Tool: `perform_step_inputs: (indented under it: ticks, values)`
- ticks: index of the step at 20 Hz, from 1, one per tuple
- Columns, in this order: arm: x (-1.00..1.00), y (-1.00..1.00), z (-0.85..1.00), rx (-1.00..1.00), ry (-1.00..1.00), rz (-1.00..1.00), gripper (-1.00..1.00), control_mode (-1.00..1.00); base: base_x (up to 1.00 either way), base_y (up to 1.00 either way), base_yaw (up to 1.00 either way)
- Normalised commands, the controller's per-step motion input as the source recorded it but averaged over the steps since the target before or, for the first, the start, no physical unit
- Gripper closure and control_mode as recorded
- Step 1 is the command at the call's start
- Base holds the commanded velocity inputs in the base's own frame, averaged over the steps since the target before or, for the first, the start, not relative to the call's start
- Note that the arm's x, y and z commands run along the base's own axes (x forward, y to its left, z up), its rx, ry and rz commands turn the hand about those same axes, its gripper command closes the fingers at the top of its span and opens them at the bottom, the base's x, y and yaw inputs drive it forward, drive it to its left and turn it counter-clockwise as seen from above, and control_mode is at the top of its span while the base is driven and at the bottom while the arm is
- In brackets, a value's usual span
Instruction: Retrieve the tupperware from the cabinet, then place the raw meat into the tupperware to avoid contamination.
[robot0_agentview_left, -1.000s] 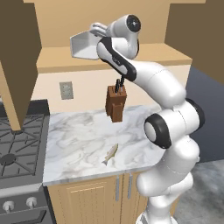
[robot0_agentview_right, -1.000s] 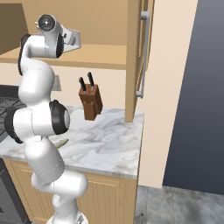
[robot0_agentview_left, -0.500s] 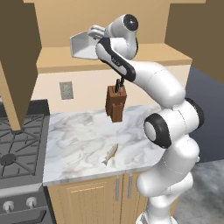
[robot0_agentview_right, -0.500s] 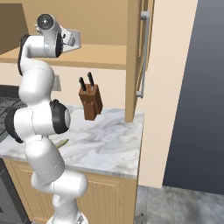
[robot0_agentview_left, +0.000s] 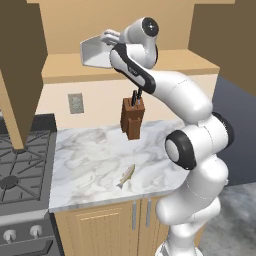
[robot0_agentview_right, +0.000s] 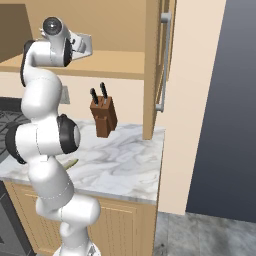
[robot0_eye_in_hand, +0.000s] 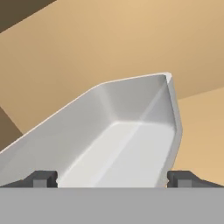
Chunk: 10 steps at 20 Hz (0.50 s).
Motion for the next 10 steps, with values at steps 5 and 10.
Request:
perform_step_inputs:
  ticks: [5, 10]
  values:
    - [0.00, 0.00, -0.13, -0.02, 0.00, 0.00, 1.00, -1.00, 0.00, 0.00, 0.00]
    - [0.02, 0.00, -0.01, 0.00, -0.01, 0.00, 1.00, -1.00, 0.00, 0.00, 0.00]
